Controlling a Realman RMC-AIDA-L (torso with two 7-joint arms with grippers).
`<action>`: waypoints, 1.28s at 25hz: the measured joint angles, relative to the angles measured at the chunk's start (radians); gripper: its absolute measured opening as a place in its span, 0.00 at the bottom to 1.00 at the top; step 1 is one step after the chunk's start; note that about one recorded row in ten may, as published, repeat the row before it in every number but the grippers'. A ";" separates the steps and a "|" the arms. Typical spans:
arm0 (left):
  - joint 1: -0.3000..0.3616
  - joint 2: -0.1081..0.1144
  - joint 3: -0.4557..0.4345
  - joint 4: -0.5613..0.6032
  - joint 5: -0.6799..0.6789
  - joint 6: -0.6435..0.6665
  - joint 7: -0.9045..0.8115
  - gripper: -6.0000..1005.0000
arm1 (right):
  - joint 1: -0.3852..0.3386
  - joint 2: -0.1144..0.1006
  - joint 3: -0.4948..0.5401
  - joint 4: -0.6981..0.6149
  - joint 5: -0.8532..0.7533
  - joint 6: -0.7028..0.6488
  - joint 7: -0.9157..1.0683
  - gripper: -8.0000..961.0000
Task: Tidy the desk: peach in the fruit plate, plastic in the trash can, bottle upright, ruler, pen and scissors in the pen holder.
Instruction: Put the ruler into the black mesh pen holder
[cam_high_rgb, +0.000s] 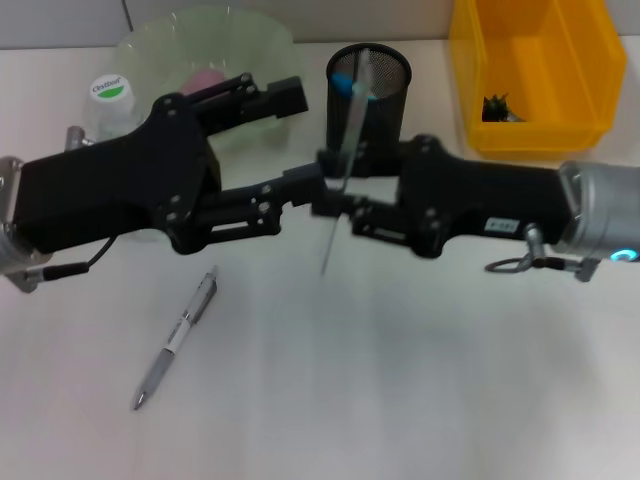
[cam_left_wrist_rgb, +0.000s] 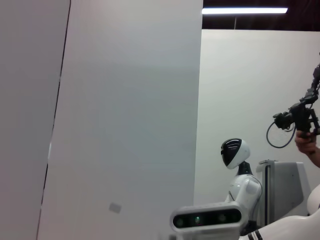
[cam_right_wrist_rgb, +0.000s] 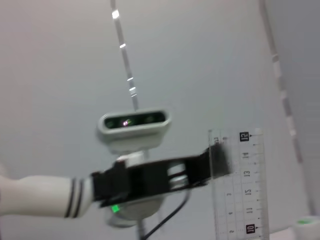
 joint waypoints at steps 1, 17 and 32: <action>0.007 0.000 0.000 -0.003 0.001 0.001 0.001 0.78 | -0.006 -0.001 0.024 -0.003 0.000 0.001 0.000 0.40; 0.035 -0.008 0.011 -0.084 0.082 -0.010 0.017 0.78 | 0.079 0.006 0.187 -0.015 0.036 0.398 -0.138 0.40; 0.029 -0.007 0.002 -0.095 0.082 -0.022 0.018 0.78 | 0.116 0.007 0.184 0.171 0.226 0.499 -0.428 0.40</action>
